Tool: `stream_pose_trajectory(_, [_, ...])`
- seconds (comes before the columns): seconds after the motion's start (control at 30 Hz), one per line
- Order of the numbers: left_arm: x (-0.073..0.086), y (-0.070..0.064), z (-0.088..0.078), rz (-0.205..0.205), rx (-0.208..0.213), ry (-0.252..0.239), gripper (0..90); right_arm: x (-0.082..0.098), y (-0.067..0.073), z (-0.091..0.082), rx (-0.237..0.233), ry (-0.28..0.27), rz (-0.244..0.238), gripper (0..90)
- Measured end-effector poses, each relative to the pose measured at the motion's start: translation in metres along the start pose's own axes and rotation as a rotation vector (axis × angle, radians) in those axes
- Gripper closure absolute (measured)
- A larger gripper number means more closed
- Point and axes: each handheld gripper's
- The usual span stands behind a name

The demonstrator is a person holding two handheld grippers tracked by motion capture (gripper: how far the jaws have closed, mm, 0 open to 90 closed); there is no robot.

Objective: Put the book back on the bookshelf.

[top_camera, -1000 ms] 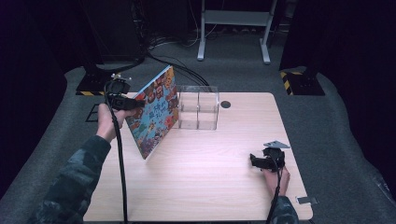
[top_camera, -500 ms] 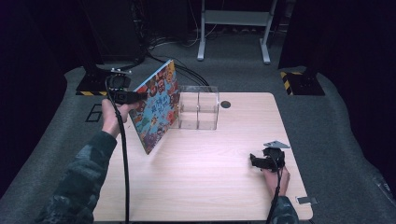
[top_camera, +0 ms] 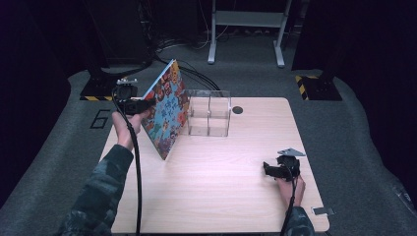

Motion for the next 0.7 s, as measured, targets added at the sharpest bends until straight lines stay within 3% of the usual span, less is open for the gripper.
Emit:
stream_pose_trajectory(0.33, [0.013, 0.003, 0.016, -0.07, -0.019, -0.019, 80.2, 0.0, 0.0, 0.0, 0.0, 0.001, -0.003, 13.8])
stream_pose_trajectory(0.7, [0.018, 0.006, 0.018, -0.137, -0.026, -0.047, 79.8, 0.0, 0.0, 0.0, -0.001, 0.0, -0.002, 14.0])
Point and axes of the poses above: each handheld gripper's, and its own axes: z roughly forward along the jaws, x roughly out of its underside, y roughly to its left, and after that the axes turned 3 degrees about -z, right-handed
